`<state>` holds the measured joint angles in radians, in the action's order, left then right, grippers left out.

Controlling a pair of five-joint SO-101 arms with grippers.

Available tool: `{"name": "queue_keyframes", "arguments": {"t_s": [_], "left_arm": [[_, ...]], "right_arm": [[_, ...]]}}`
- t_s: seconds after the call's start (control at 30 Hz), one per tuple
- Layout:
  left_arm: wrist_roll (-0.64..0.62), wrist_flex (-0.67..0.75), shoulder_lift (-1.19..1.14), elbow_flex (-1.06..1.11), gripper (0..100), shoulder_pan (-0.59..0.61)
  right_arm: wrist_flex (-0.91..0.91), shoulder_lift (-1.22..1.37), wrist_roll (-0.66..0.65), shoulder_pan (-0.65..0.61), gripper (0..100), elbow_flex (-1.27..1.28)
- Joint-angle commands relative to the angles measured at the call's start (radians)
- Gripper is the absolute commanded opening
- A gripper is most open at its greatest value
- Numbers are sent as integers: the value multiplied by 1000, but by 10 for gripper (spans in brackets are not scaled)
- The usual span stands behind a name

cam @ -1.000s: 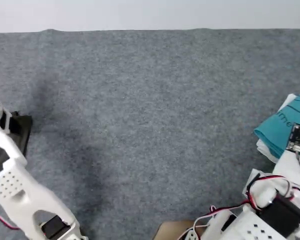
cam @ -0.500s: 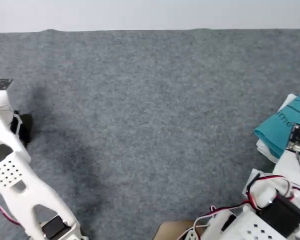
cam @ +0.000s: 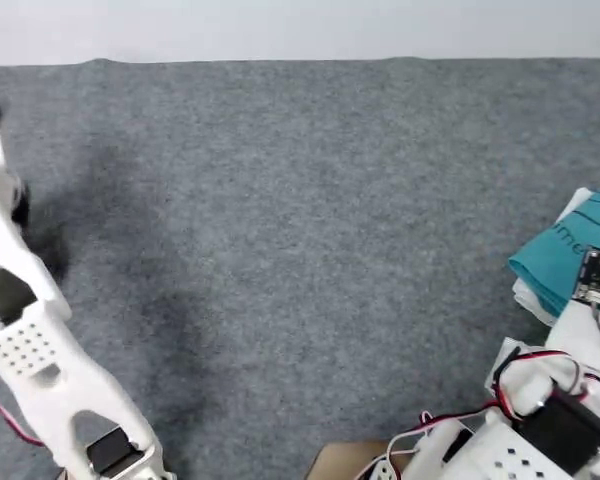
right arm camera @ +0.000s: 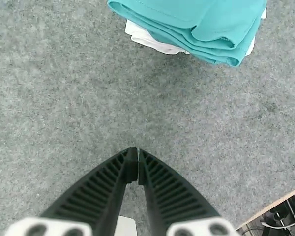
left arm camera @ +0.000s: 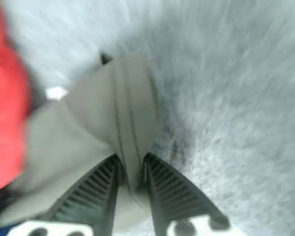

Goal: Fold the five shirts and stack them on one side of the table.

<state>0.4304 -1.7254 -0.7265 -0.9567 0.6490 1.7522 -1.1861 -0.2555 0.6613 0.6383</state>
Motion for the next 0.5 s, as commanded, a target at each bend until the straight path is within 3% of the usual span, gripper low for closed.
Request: {"name": "queue_keyframes", "arguments": {"t_s": [0.0, 0.2, 0.47], "left_arm": [[-77, -29, 293, -50, 2, -89], [-210, -26, 566, -51, 2, -316], [-305, 46, 738, -58, 2, -641]], "right_arm": [[30, -8, -9, -5, 10, -5], [30, -8, -9, -5, 10, -5], [30, -8, -9, -4, 10, -5]]}}
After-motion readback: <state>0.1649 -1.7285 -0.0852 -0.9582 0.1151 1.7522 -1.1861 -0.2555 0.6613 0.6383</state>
